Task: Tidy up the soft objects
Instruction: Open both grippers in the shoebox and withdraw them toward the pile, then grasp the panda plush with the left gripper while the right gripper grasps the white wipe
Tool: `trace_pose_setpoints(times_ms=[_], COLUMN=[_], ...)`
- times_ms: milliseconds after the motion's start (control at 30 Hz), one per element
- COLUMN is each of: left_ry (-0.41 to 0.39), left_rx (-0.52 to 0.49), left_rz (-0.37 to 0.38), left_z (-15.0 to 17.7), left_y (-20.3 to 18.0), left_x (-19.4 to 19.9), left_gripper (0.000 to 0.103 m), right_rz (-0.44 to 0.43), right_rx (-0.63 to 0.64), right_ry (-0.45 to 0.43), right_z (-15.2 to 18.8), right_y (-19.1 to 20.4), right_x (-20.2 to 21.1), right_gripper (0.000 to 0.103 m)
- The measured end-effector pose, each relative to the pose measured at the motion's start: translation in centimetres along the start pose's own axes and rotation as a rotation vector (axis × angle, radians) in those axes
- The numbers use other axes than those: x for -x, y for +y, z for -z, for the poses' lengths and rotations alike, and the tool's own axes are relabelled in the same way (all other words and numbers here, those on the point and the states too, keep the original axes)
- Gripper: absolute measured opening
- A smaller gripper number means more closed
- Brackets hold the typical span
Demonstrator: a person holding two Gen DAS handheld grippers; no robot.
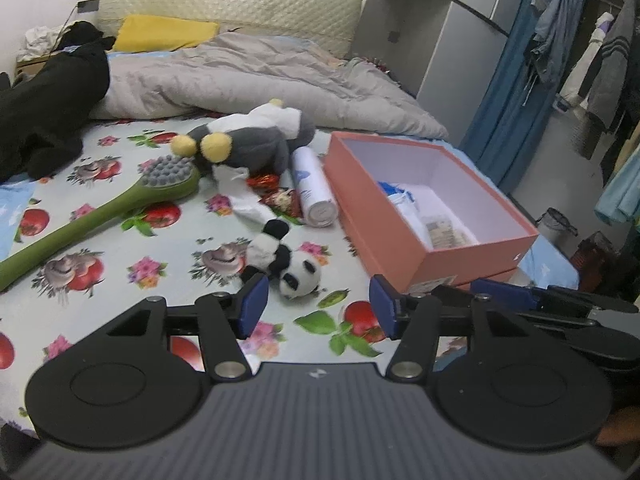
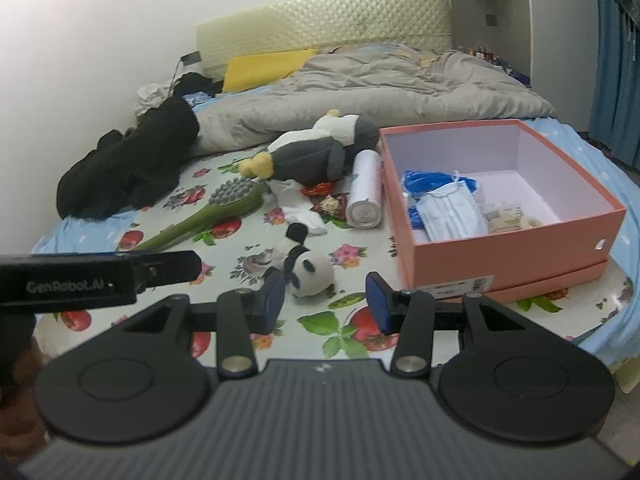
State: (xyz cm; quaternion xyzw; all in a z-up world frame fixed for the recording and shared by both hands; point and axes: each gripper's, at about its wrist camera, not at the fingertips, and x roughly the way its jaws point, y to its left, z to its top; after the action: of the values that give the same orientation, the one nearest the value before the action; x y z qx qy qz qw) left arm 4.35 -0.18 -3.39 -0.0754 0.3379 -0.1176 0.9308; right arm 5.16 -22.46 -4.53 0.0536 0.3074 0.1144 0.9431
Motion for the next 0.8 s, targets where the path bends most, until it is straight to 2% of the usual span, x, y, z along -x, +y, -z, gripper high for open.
trace_pose_setpoints(times_ms=[367,500,800], left_ry=[0.009,0.014,0.056], left_rx=[0.029,0.05,0.065], left_rz=[-0.081,-0.089,-0.088], left_z=[2.1,2.4,2.2], left_y=[2.4,3.2,4.6], left_x=[-0.8,-1.4,-4.8], left_gripper=[0.062,0.067,0.069], right_rz=[-0.052,-0.062,-0.046], right_rx=[0.0,-0.005,-0.022], right_ry=[0.016,0.034,0.048], right_z=[2.3,2.9,2.7], right_y=[1.2,1.3,0.7], right_x=[-1.7,-2.2,-4.6], right_gripper=[0.048,0.048,0.048])
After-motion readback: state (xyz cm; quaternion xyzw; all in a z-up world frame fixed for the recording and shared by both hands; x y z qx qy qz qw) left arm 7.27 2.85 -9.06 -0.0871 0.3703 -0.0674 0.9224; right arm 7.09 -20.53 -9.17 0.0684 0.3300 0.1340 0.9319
